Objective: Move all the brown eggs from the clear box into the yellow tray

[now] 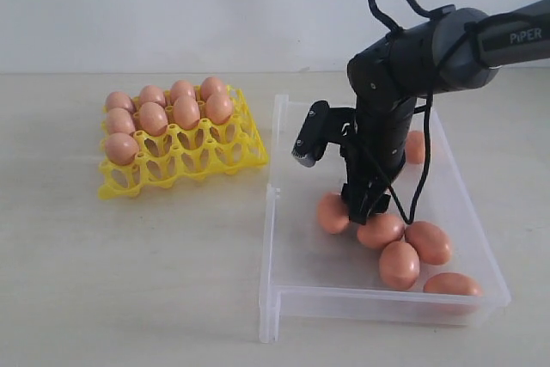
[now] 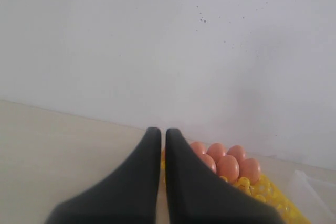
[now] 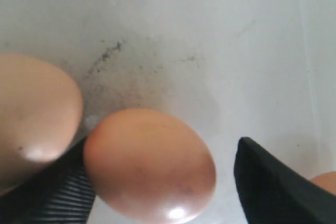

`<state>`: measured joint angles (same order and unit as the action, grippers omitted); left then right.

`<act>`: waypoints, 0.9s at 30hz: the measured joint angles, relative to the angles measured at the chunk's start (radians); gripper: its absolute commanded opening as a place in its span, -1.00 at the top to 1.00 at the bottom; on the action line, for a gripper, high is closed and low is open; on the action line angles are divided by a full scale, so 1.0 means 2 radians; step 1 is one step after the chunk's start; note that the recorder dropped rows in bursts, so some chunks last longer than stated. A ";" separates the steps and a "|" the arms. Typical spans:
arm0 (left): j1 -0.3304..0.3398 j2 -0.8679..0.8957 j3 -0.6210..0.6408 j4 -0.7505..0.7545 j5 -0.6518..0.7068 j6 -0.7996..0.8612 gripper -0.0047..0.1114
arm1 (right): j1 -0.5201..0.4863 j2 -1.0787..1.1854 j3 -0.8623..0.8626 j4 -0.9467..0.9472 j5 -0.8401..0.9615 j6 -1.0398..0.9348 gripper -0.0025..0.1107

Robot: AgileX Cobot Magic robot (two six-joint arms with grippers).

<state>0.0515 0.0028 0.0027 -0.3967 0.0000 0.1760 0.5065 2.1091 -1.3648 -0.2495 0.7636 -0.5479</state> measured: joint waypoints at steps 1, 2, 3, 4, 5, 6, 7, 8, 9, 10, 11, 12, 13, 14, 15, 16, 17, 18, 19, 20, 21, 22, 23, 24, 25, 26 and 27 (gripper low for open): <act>0.000 0.000 0.000 0.000 0.000 0.000 0.85 | 0.000 0.001 0.000 0.001 0.002 -0.001 0.26; 0.000 0.000 0.000 0.000 0.000 0.000 0.85 | 0.000 0.002 0.000 0.004 0.004 -0.001 0.43; 0.000 0.000 0.000 0.000 0.000 0.000 0.85 | 0.001 0.004 0.000 0.003 0.005 -0.002 0.67; 0.000 0.000 0.000 0.000 0.000 0.000 0.85 | 0.001 0.004 0.000 0.002 0.006 -0.003 0.88; 0.000 0.000 0.000 0.000 0.000 0.000 0.85 | 0.001 0.004 0.000 0.002 0.006 -0.004 0.95; 0.000 0.000 0.000 0.000 0.000 0.000 0.85 | 0.001 0.005 0.000 0.002 0.006 -0.004 0.96; 0.000 0.000 0.000 0.000 0.000 0.000 0.85 | 0.001 0.005 0.000 0.002 0.006 -0.004 0.96; 0.000 0.000 0.000 0.000 0.000 0.000 0.85 | 0.001 0.005 0.000 0.002 0.006 -0.004 0.96; 0.000 0.000 0.000 0.000 0.000 0.000 0.85 | 0.001 0.005 0.000 0.002 0.006 0.001 0.96; 0.000 0.000 0.000 0.000 0.000 0.000 0.85 | 0.001 0.005 0.000 0.002 0.006 0.008 0.96; 0.000 0.000 0.000 0.000 0.000 0.000 0.85 | 0.001 0.004 0.000 0.002 0.005 0.018 0.96; 0.000 0.000 0.000 0.000 0.000 0.000 0.85 | 0.001 0.003 0.000 0.002 0.004 0.028 0.96; 0.000 0.000 0.000 0.000 0.000 0.000 0.85 | 0.001 0.000 0.000 0.002 0.000 0.044 0.96; 0.000 0.000 0.000 0.000 0.000 0.000 0.85 | 0.001 -0.003 0.002 0.002 -0.006 0.062 0.96; 0.000 0.000 0.000 0.000 0.000 0.000 0.85 | 0.001 -0.007 0.003 0.003 -0.015 0.080 0.96; 0.000 0.000 0.000 0.000 0.000 0.000 0.85 | -0.001 -0.010 0.004 0.008 -0.032 0.095 0.96; 0.000 0.000 0.000 0.000 0.000 0.000 0.85 | -0.003 -0.012 0.005 0.018 -0.054 0.105 0.96; 0.000 0.000 0.000 0.000 0.000 0.000 0.85 | -0.006 -0.013 0.006 0.033 -0.070 0.111 0.96; 0.000 0.000 0.000 0.000 0.000 0.000 0.85 | -0.007 -0.016 0.008 0.048 -0.088 0.116 0.96; 0.000 0.000 0.000 0.000 0.000 0.000 0.85 | -0.009 -0.019 0.009 0.065 -0.100 0.118 0.96; 0.000 0.000 0.000 0.000 0.000 0.000 0.85 | -0.010 -0.024 0.012 0.080 -0.110 0.121 0.96; 0.000 0.000 0.000 0.000 0.000 0.000 0.85 | -0.011 -0.028 0.013 0.091 -0.116 0.122 0.96; 0.000 0.000 0.000 0.000 0.000 0.000 0.85 | -0.013 -0.034 0.013 0.104 -0.123 0.123 0.96; 0.000 0.000 0.000 0.000 0.000 0.000 0.85 | -0.016 -0.042 0.013 0.115 -0.131 0.123 0.96; 0.000 0.000 0.000 0.000 0.000 0.000 0.85 | -0.018 -0.050 0.013 0.121 -0.136 0.123 0.96; 0.000 0.000 0.000 0.000 0.000 0.000 0.85 | -0.021 -0.058 0.013 0.130 -0.141 0.123 0.96; 0.000 0.000 0.000 0.000 0.000 0.000 0.85 | -0.022 -0.064 0.013 0.138 -0.144 0.123 0.96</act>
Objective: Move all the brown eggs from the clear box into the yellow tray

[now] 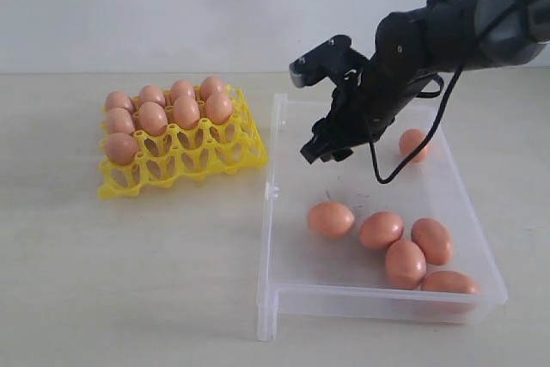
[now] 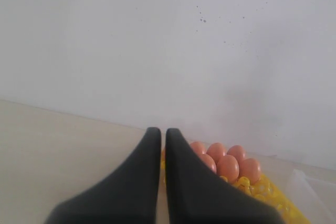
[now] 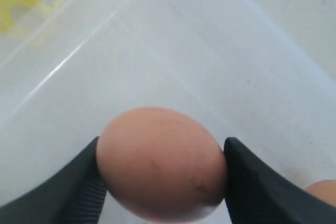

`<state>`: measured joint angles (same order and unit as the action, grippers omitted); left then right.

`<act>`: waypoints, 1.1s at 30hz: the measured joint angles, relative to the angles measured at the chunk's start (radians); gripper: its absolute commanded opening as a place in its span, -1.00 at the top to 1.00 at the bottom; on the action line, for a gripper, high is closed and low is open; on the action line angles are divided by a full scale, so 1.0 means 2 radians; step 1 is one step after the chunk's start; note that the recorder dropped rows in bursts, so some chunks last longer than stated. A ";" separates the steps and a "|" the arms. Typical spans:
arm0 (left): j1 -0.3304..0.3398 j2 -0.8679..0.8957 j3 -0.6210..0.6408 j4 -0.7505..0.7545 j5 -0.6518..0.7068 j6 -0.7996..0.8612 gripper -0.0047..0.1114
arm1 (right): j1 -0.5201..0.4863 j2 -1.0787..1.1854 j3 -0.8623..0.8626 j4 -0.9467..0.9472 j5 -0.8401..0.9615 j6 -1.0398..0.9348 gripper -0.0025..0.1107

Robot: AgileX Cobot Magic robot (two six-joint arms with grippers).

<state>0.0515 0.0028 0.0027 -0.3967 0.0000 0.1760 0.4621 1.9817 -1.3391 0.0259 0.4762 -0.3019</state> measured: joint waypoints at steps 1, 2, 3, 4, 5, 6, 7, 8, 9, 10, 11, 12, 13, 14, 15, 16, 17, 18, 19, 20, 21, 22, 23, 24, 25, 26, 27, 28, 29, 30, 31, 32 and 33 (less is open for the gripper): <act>0.000 0.000 0.000 0.000 0.000 0.000 0.85 | -0.001 -0.004 0.000 0.006 -0.002 0.000 0.96; 0.000 0.000 0.000 0.000 0.000 0.000 0.85 | -0.002 -0.006 0.000 0.013 -0.003 0.000 0.96; 0.000 0.000 0.000 0.000 0.000 0.000 0.85 | -0.003 -0.008 0.000 0.020 0.000 -0.002 0.96; 0.000 0.000 0.000 0.000 0.000 0.000 0.85 | -0.003 -0.008 0.000 0.024 0.008 -0.004 0.96; 0.000 0.000 0.000 0.000 0.000 0.000 0.85 | -0.003 -0.008 0.000 0.027 0.020 -0.005 0.96; 0.000 0.000 0.000 0.000 0.000 0.000 0.85 | -0.003 -0.008 0.000 0.028 0.035 -0.008 0.96; 0.000 0.000 0.000 0.000 0.000 0.000 0.85 | -0.003 -0.008 0.000 0.029 0.051 -0.012 0.96; 0.000 0.000 0.000 0.000 0.000 0.000 0.85 | -0.003 -0.005 0.000 0.029 0.062 -0.016 0.96; 0.000 0.000 0.000 0.000 0.000 0.000 0.85 | -0.003 -0.003 0.000 0.029 0.073 -0.017 0.96; 0.000 0.000 0.000 0.000 0.000 0.000 0.85 | -0.003 0.001 0.000 0.029 0.082 -0.018 0.96; 0.000 0.000 0.000 0.000 0.000 0.000 0.85 | -0.003 0.004 0.000 0.029 0.086 -0.018 0.96; 0.000 0.000 0.000 0.000 0.000 0.000 0.85 | -0.003 0.007 0.000 0.029 0.089 -0.018 0.96; 0.000 0.000 0.000 0.000 0.000 0.000 0.85 | -0.003 0.010 0.000 0.029 0.090 -0.018 0.96; 0.000 0.000 0.000 0.000 0.000 0.000 0.85 | -0.003 0.013 0.000 0.029 0.090 -0.018 0.96; 0.000 0.000 0.000 0.000 0.000 0.000 0.85 | -0.003 0.015 0.000 0.029 0.090 -0.017 0.96; 0.000 0.000 0.000 0.000 0.000 0.000 0.85 | -0.003 0.019 0.000 0.029 0.090 -0.016 0.96; 0.000 0.000 0.000 0.000 0.000 0.000 0.85 | -0.003 0.023 0.000 0.029 0.091 -0.013 0.96; 0.000 0.000 0.000 0.000 0.000 0.000 0.85 | -0.003 0.027 0.000 0.029 0.092 -0.014 0.96; 0.000 0.000 0.000 0.000 0.000 0.000 0.85 | -0.003 0.030 0.000 0.029 0.094 -0.014 0.96; 0.000 0.000 0.000 0.000 0.000 0.000 0.85 | -0.003 0.033 0.000 0.029 0.095 -0.014 0.96; 0.000 0.000 0.000 0.000 0.000 0.000 0.85 | -0.003 0.037 0.000 0.029 0.095 -0.014 0.96; 0.000 0.000 0.000 0.000 0.000 0.000 0.85 | -0.003 0.039 0.000 0.027 0.098 -0.014 0.96; 0.000 0.000 0.000 0.000 0.000 0.000 0.85 | -0.003 0.041 0.000 0.025 0.098 -0.014 0.95; 0.000 0.000 0.000 0.000 0.000 0.000 0.85 | -0.003 0.042 0.000 0.023 0.098 -0.016 0.91; 0.000 0.000 0.000 0.000 0.000 0.000 0.85 | -0.003 0.042 0.000 0.020 0.098 -0.022 0.85; 0.000 0.000 0.000 0.000 0.000 0.000 0.85 | -0.003 0.042 0.000 0.017 0.099 -0.027 0.74; 0.000 0.000 0.000 0.000 0.000 0.000 0.85 | -0.003 0.042 0.000 0.012 0.101 -0.034 0.60; 0.000 0.000 0.000 0.000 0.000 0.000 0.85 | -0.003 0.042 0.000 0.006 0.103 -0.042 0.46; 0.000 0.000 0.000 0.000 0.000 0.000 0.85 | -0.003 0.042 0.000 0.002 0.105 -0.049 0.27; 0.000 0.000 0.000 0.000 0.000 0.000 0.85 | -0.003 0.042 0.000 -0.005 0.108 -0.055 0.07; 0.000 0.000 0.000 0.000 0.000 0.000 0.85 | -0.003 0.042 0.000 -0.013 0.109 -0.059 -0.11; 0.000 0.000 0.000 0.000 0.000 0.000 0.85 | -0.003 0.042 -0.001 -0.020 0.112 -0.062 -0.22; 0.000 0.000 0.000 0.000 0.000 0.000 0.85 | -0.003 0.042 -0.001 -0.028 0.113 -0.066 -0.25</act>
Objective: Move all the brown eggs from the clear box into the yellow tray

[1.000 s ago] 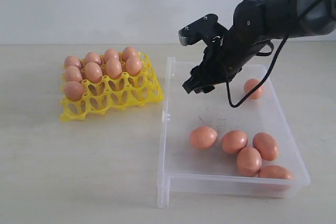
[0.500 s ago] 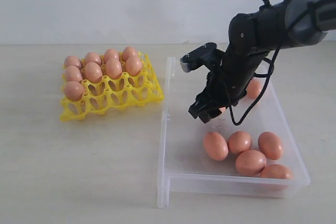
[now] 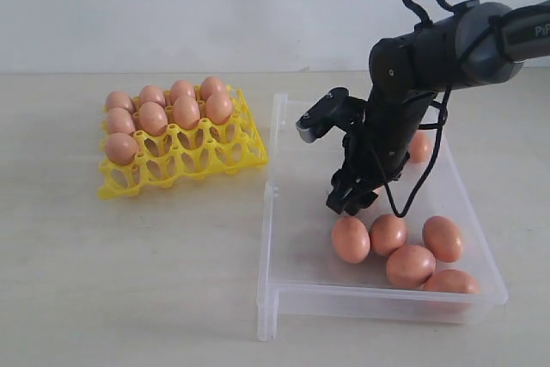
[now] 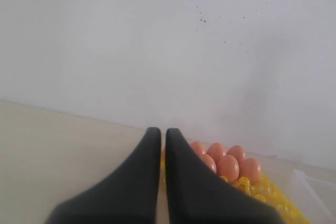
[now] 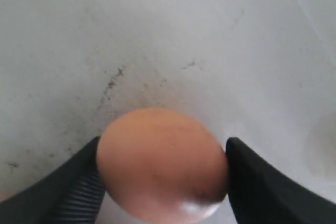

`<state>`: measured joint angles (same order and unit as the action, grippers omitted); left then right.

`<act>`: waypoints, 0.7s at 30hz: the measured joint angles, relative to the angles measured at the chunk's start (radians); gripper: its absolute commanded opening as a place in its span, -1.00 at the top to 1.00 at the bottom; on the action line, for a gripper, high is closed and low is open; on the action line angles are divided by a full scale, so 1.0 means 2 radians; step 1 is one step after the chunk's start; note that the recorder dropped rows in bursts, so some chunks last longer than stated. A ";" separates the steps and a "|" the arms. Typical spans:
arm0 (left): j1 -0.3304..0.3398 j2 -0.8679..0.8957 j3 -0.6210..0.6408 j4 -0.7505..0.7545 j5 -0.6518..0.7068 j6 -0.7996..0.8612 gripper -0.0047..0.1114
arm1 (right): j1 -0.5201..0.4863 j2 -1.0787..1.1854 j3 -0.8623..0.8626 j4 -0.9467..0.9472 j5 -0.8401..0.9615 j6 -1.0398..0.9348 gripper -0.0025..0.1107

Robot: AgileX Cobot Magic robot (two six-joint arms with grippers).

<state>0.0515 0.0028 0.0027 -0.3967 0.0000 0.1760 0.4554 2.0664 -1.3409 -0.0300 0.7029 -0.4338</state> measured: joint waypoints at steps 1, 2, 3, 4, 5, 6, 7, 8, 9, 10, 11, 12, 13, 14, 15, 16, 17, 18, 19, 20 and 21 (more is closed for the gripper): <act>0.000 0.000 0.000 0.000 0.000 0.000 0.85 | 0.000 0.000 0.000 -0.008 0.000 -0.001 -0.23; 0.000 0.000 0.000 0.000 0.000 0.000 0.85 | 0.000 0.000 0.000 -0.019 0.000 -0.002 -0.19; 0.000 0.000 0.000 0.000 0.000 0.000 0.85 | 0.000 0.000 0.000 -0.030 0.000 -0.003 -0.15; 0.000 0.000 0.000 0.000 0.000 0.000 0.85 | 0.000 0.000 0.000 -0.040 0.000 -0.008 -0.09; 0.000 0.000 0.000 0.000 0.000 0.000 0.85 | 0.000 0.000 0.000 -0.051 0.000 -0.016 -0.02; 0.000 0.000 0.000 0.000 0.000 0.000 0.85 | 0.000 0.000 0.000 -0.061 0.000 -0.027 0.03; 0.000 0.000 0.000 0.000 0.000 0.000 0.85 | 0.000 0.000 0.000 -0.068 -0.001 -0.037 0.09; 0.000 0.000 0.000 0.000 0.000 0.000 0.85 | 0.000 0.000 0.000 -0.075 -0.002 -0.048 0.13; 0.000 0.000 0.000 0.000 0.000 0.000 0.85 | 0.000 0.000 0.000 -0.080 -0.006 -0.059 0.13; 0.000 0.000 0.000 0.000 0.000 0.000 0.85 | 0.000 0.000 0.000 -0.082 -0.008 -0.068 0.11; 0.000 0.000 0.000 0.000 0.000 0.000 0.85 | 0.000 0.000 0.000 -0.083 -0.011 -0.077 0.10; 0.000 0.000 0.000 0.000 0.000 0.000 0.85 | 0.000 0.001 0.000 -0.085 -0.013 -0.087 0.08; 0.000 0.000 0.000 0.000 0.000 0.000 0.85 | 0.000 0.001 0.000 -0.086 -0.017 -0.095 0.05; 0.000 0.000 0.000 0.000 0.000 0.000 0.85 | 0.000 0.001 0.000 -0.086 -0.020 -0.104 0.03; 0.000 0.000 0.000 0.000 0.000 0.000 0.85 | 0.000 0.001 0.000 -0.087 -0.024 -0.111 0.01; 0.000 0.000 0.000 0.000 0.000 0.000 0.85 | 0.000 0.001 0.000 -0.088 -0.026 -0.118 -0.01; 0.000 0.000 0.000 0.000 0.000 0.000 0.85 | 0.000 0.001 0.000 -0.088 -0.032 -0.123 -0.03; 0.000 0.000 0.000 0.000 0.000 0.000 0.85 | 0.000 0.002 0.000 -0.089 -0.037 -0.130 -0.03; 0.000 0.000 0.000 0.000 0.000 0.000 0.85 | 0.000 0.001 0.000 -0.090 -0.041 -0.134 -0.03; 0.000 0.000 0.000 0.000 0.000 0.000 0.85 | 0.000 0.002 0.000 -0.090 -0.045 -0.141 -0.03; 0.000 0.000 0.000 0.000 0.000 0.000 0.85 | 0.000 0.002 0.000 -0.091 -0.050 -0.147 -0.03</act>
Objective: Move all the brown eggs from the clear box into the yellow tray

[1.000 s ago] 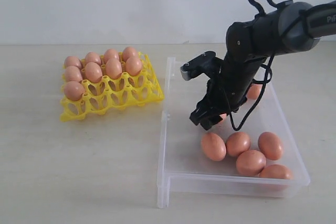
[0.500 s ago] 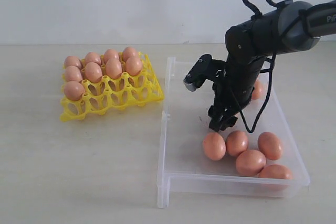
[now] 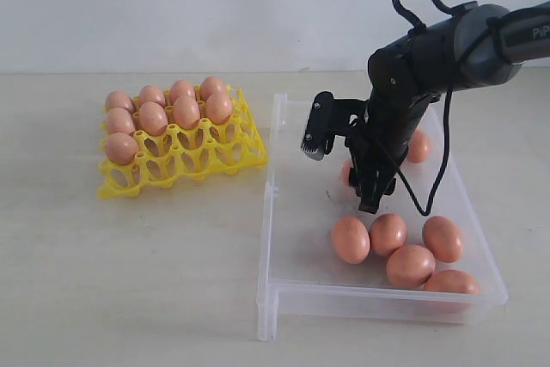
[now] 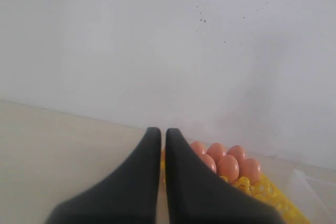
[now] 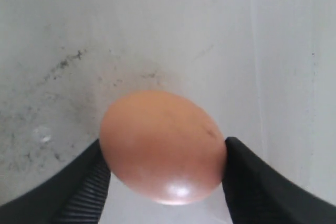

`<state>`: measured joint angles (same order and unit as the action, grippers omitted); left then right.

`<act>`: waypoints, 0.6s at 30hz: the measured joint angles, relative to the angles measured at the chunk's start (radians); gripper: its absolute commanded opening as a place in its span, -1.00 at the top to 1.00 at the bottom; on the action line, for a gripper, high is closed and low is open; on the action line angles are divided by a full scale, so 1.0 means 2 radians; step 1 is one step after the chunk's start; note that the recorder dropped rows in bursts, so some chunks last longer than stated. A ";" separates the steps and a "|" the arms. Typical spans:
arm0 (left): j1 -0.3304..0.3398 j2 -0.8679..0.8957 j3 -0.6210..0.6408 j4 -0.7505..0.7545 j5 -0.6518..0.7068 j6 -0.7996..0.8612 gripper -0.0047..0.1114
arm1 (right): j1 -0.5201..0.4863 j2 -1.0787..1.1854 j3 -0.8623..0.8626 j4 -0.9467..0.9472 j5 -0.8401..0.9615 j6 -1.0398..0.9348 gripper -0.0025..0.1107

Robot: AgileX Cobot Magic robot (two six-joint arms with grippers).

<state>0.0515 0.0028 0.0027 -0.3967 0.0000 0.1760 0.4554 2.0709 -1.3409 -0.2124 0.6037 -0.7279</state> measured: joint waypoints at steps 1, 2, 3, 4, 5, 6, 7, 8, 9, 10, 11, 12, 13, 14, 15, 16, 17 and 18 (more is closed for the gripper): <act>0.000 0.000 0.000 0.000 0.000 0.000 0.85 | 0.000 0.000 0.000 0.000 -0.004 -0.005 -0.03; 0.000 0.000 0.000 0.000 0.000 0.000 0.85 | 0.000 0.001 0.000 -0.002 -0.009 -0.010 -0.03; 0.000 0.000 0.000 0.000 0.000 0.000 0.85 | 0.000 0.001 0.000 -0.005 -0.015 -0.012 -0.03; 0.000 0.000 0.000 0.000 0.000 0.000 0.85 | 0.000 0.001 0.000 -0.007 -0.020 -0.014 -0.03; 0.000 0.000 0.000 0.000 0.000 0.000 0.85 | 0.000 0.001 0.000 -0.009 -0.025 -0.015 -0.03; 0.000 0.000 0.000 0.000 0.000 0.000 0.85 | 0.000 0.001 0.000 -0.011 -0.028 -0.015 -0.03; 0.000 0.000 0.000 0.000 0.000 0.000 0.85 | 0.000 0.001 0.000 -0.013 -0.029 -0.015 -0.03; 0.000 0.000 0.000 0.000 0.000 0.000 0.85 | 0.000 0.001 0.000 -0.013 -0.030 -0.015 -0.03; 0.000 0.000 0.000 0.000 0.000 0.000 0.85 | 0.000 0.001 0.000 -0.014 -0.030 -0.013 -0.03; 0.000 0.000 0.000 0.000 0.000 0.000 0.85 | 0.000 0.001 0.000 -0.015 -0.030 -0.010 -0.02; 0.000 0.000 0.000 0.000 0.000 0.000 0.85 | 0.000 0.001 0.000 -0.015 -0.030 -0.007 -0.01; 0.000 0.000 0.000 0.000 0.000 0.000 0.85 | 0.000 0.001 0.000 -0.016 -0.030 -0.004 -0.01; 0.000 0.000 0.000 0.000 0.000 0.000 0.85 | 0.000 0.001 0.000 -0.016 -0.031 0.000 -0.01; 0.000 0.000 0.000 0.000 0.000 0.000 0.85 | 0.000 0.001 0.000 -0.016 -0.034 0.002 -0.01; 0.000 0.000 0.000 0.000 0.000 0.000 0.85 | 0.000 0.001 0.000 -0.016 -0.038 0.003 -0.02; 0.000 0.000 0.000 0.000 0.000 0.000 0.85 | 0.000 0.001 0.000 -0.016 -0.044 0.003 -0.02; 0.000 0.000 0.000 0.000 0.000 0.000 0.85 | 0.000 0.001 0.000 -0.016 -0.051 0.003 -0.02; 0.000 0.000 0.000 0.000 0.000 0.000 0.85 | 0.000 0.001 0.000 -0.016 -0.058 0.003 -0.02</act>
<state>0.0515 0.0028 0.0027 -0.3967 0.0000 0.1760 0.4554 2.0730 -1.3409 -0.2440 0.4879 -0.7213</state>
